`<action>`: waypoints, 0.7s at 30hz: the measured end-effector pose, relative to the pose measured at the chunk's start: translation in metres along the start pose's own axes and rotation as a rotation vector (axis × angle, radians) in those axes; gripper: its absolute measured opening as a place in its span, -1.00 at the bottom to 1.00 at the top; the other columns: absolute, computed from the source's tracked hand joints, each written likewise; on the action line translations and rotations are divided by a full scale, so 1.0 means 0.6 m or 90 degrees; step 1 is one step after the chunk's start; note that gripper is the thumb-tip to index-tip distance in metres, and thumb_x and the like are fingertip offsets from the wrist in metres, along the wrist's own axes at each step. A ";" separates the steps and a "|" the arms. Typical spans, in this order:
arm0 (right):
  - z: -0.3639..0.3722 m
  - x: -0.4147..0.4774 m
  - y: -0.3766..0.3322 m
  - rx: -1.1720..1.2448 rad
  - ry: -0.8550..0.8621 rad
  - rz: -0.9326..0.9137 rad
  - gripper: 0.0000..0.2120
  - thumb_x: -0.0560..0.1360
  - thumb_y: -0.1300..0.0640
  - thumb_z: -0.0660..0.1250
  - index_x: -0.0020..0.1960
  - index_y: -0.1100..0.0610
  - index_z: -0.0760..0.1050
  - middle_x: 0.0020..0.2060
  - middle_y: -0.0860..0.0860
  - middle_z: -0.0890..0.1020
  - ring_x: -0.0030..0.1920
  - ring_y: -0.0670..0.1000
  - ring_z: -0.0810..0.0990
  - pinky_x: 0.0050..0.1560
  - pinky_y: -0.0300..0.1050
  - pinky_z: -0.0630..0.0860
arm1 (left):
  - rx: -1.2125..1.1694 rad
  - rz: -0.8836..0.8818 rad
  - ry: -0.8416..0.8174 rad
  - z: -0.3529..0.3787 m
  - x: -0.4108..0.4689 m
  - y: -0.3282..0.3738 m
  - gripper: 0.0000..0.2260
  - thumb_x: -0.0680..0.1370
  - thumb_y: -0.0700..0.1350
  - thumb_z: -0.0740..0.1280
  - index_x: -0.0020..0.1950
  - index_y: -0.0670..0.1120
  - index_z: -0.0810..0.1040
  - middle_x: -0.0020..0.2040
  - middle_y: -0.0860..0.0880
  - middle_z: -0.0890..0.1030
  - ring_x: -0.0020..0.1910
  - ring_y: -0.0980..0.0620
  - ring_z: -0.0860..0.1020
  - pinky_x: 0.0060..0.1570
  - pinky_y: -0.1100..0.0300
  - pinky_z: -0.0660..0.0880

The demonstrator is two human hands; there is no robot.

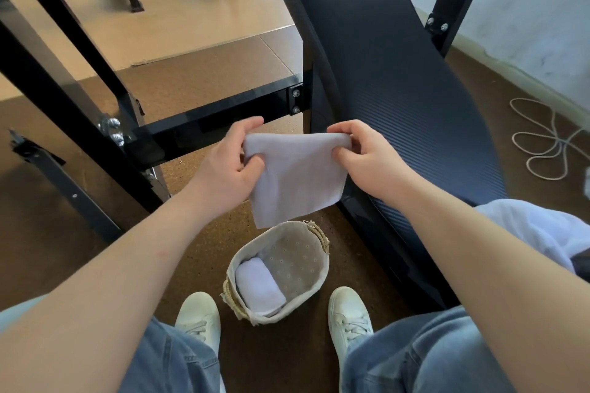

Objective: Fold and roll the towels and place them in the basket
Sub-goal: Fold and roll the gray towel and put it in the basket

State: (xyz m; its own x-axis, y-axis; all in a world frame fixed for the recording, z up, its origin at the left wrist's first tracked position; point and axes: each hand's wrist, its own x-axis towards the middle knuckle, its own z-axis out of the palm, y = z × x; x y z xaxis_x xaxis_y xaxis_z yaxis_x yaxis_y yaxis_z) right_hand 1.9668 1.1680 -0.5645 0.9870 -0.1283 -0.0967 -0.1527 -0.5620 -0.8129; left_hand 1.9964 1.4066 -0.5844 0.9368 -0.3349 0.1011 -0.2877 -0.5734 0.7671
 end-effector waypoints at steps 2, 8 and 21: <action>0.002 -0.003 -0.003 0.026 -0.008 0.018 -0.70 0.71 0.10 0.20 0.43 -0.09 0.40 0.23 -0.13 0.51 0.24 -0.05 0.53 0.09 -0.22 0.57 | -0.043 0.009 0.004 -0.001 -0.002 0.000 -0.59 0.71 -0.06 0.20 0.52 0.20 0.20 0.18 0.08 0.45 0.08 0.16 0.55 -0.02 0.17 0.57; 0.003 0.002 0.003 -0.029 0.034 -0.001 -0.82 0.71 0.04 0.20 0.21 -0.14 0.54 0.23 -0.08 0.54 0.22 0.00 0.52 0.01 -0.20 0.52 | -0.032 0.001 0.007 -0.001 0.007 -0.008 -0.85 0.69 -0.02 0.26 0.21 0.17 0.55 0.32 0.13 0.41 0.30 0.14 0.42 0.35 0.02 0.44; 0.001 -0.007 0.014 -0.275 -0.075 -0.136 -0.45 0.53 0.13 0.48 0.48 -0.07 0.44 0.41 -0.04 0.42 0.37 0.01 0.42 0.20 -0.27 0.33 | 0.179 0.025 -0.113 0.000 0.007 -0.024 -0.33 0.43 0.04 0.57 0.49 0.08 0.41 0.36 0.03 0.48 0.30 0.04 0.45 0.25 0.12 0.42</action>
State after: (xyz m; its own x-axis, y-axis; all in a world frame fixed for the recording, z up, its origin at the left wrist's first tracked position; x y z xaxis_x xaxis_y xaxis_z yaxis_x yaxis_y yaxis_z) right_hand 1.9613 1.1647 -0.5712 0.9937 0.1055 -0.0381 0.0713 -0.8565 -0.5112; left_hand 2.0045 1.4137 -0.5949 0.8814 -0.4724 -0.0037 -0.3903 -0.7325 0.5578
